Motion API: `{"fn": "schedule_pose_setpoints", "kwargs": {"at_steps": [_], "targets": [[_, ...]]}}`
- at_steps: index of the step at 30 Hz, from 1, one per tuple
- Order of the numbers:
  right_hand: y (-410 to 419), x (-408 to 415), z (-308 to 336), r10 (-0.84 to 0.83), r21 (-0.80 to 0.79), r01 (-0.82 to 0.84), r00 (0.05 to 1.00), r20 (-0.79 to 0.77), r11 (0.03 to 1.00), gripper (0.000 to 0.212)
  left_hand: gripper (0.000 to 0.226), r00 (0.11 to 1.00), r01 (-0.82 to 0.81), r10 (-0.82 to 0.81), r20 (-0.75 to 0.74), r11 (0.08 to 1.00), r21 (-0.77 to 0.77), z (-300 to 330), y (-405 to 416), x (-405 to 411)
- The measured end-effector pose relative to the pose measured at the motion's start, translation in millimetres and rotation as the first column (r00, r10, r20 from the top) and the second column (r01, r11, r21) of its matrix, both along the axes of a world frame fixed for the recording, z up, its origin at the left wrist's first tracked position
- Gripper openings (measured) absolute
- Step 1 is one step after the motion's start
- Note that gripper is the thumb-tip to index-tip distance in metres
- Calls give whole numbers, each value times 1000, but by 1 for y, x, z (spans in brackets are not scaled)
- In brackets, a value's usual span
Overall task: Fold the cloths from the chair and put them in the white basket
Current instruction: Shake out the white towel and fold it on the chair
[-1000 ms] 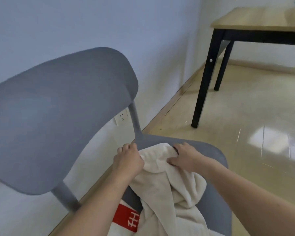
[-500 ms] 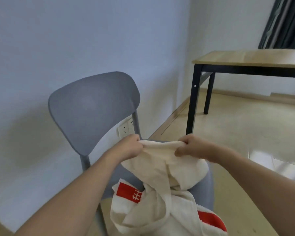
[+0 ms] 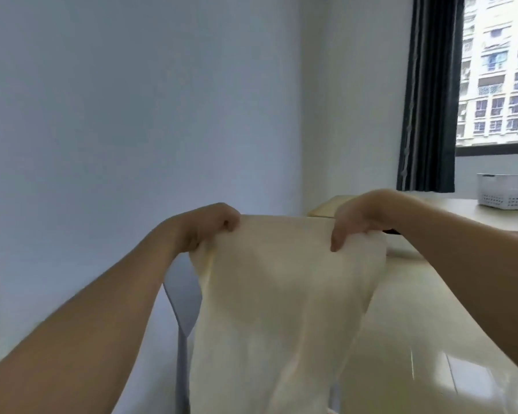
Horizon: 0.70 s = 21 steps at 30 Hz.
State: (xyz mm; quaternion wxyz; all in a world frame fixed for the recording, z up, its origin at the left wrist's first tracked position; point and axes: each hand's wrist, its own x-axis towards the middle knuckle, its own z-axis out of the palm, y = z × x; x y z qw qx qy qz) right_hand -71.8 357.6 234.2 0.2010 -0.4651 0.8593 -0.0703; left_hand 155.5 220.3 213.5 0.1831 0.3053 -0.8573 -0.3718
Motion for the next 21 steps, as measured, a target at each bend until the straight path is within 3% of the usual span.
{"fn": "schedule_pose_setpoints", "kwargs": {"at_steps": [3, 6, 9, 11, 12, 14, 15, 16, 18, 21], "targets": [[19, 10, 53, -24, -219, -9, 989, -147, 976, 38, 16, 991, -10, 19, -134, 998, 62, 52, 20, 16], [36, 27, 98, -97, -182, 56, 970, -222, 982, 41, 17, 987, -3, 14, -162, 998, 69, 94, 34, 22], [48, 38, 122, -234, -123, 219, 965, -122, 968, 41, 10, 982, -188, 190, -8, 964, -189, 119, 42, 12], [46, 40, 123, -316, -224, 326, 945, 81, 918, 38, 16, 912, -315, 400, 88, 822, -474, 121, 37, -4], [41, 38, 120, -312, -305, 367, 926, 213, 879, 36, 21, 872, -353, 486, 65, 715, -603, 117, 30, -13], [20, 28, 112, -193, -452, 450, 840, 507, 771, 30, 19, 825, -410, 556, -99, 469, -782, 107, 16, -30], [8, 24, 108, -101, -501, 484, 784, 613, 717, 25, 18, 811, -449, 553, -192, 378, -810, 103, 8, -39], [-5, 19, 106, -14, -538, 511, 734, 679, 670, 21, 17, 798, -502, 539, -271, 345, -793, 101, -3, -48], [-31, 10, 104, 128, -606, 549, 672, 730, 576, 15, 18, 763, -635, 503, -405, 470, -613, 103, -23, -66], [-65, -6, 108, 223, -738, 530, 728, 649, 417, 11, 24, 642, -665, 461, -613, 732, -146, 122, -46, -89]]}}
